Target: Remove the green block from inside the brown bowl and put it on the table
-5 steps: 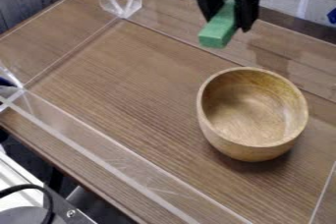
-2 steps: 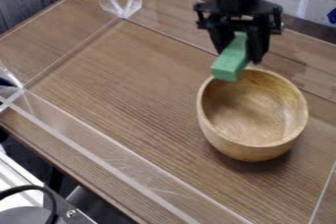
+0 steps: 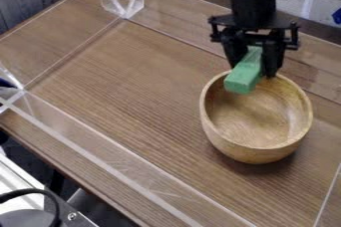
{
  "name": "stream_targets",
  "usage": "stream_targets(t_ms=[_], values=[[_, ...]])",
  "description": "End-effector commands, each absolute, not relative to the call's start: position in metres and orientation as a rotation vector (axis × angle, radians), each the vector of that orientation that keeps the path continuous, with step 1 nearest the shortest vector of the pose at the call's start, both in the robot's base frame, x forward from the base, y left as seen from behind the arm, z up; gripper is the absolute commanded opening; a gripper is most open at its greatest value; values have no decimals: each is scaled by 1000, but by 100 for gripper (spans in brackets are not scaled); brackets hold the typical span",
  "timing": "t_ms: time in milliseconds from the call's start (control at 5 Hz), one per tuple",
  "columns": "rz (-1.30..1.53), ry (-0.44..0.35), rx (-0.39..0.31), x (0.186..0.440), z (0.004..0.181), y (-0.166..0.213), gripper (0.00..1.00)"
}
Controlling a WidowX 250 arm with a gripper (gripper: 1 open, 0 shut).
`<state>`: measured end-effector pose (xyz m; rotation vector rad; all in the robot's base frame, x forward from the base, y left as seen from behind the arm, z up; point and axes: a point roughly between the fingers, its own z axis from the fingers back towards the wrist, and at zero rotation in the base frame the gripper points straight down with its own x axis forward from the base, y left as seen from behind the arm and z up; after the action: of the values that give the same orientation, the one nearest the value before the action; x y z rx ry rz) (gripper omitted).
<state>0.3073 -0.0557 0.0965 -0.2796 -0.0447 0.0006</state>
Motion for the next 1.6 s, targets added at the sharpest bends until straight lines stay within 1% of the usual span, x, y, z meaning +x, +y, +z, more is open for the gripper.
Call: stream_targets(t_ms=[0, 200, 600, 800, 1000, 1200, 1400], values=[[-4, -135, -244, 322, 124, -41, 0], [-12, -157, -204, 326, 130, -29, 0], [38, -143, -186, 329, 120, -21, 0], [47, -155, -186, 319, 126, -11, 0], [41, -169, -156, 299, 125, 0, 0], [37, -179, -123, 281, 120, 12, 0], [39, -213, -101, 274, 113, 35, 0]])
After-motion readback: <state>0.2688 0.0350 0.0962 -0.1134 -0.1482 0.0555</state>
